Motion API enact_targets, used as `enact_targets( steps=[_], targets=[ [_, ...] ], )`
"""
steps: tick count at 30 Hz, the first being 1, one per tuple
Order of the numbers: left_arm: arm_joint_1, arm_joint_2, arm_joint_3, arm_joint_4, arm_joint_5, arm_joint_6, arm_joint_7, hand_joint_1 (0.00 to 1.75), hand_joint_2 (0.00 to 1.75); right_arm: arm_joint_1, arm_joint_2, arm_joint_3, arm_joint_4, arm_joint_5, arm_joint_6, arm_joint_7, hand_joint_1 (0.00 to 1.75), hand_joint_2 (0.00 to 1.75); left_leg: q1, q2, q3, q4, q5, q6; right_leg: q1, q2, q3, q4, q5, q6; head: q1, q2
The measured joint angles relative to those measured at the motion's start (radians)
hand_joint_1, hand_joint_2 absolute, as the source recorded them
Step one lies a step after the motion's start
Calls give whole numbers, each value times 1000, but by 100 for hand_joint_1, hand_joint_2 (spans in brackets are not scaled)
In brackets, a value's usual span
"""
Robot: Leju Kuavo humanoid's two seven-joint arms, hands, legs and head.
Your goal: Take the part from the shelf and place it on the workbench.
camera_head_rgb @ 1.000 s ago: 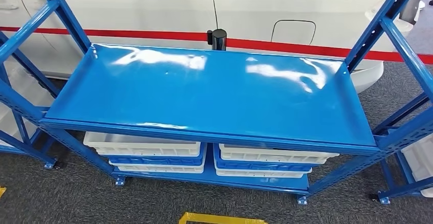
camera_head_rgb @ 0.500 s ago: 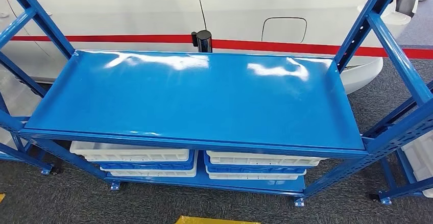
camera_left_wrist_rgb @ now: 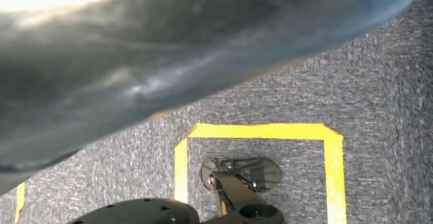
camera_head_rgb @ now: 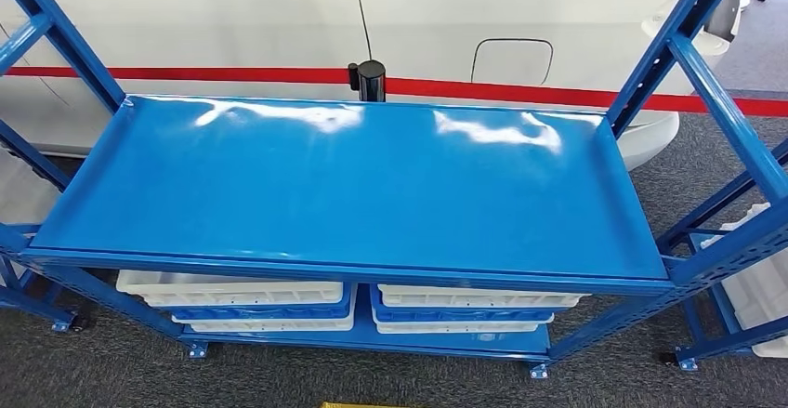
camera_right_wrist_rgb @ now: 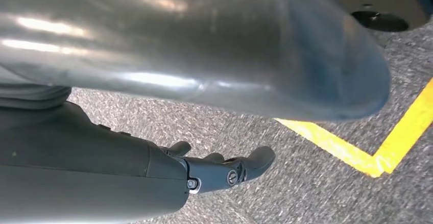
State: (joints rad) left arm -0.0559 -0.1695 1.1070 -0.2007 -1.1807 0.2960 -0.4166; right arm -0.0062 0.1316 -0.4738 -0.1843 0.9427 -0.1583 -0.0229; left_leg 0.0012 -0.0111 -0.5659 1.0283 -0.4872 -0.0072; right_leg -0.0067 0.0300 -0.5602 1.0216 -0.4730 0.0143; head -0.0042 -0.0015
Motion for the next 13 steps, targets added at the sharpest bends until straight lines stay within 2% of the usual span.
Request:
enact_targets(
  steps=[6, 10, 13],
  targets=[
    [-1, 0, 0, 0, 0, 1, 1, 0, 0, 0, -1, 0, 0, 11, -2, -1, 0, 0, -5, 0, 1, 0, -3, 8, -4, 0, 3, -7, 2, 4, 0, 0],
    [-1, 0, 0, 0, 0, 7, 8, 0, 0, 0, -1, 0, 0, 14, -11, -2, 0, 0, -6, 0, 1, 1, -3, 11, -5, 0, 3, -7, 3, 13, 0, 0],
    [-1, -1, 2, 0, 3, 17, 20, 0, 0, 0, 0, 0, 0, 16, -26, -3, 0, 0, -6, 0, 1, 1, -2, 11, -4, 0, 3, -7, 3, 13, 0, 0]
  ],
)
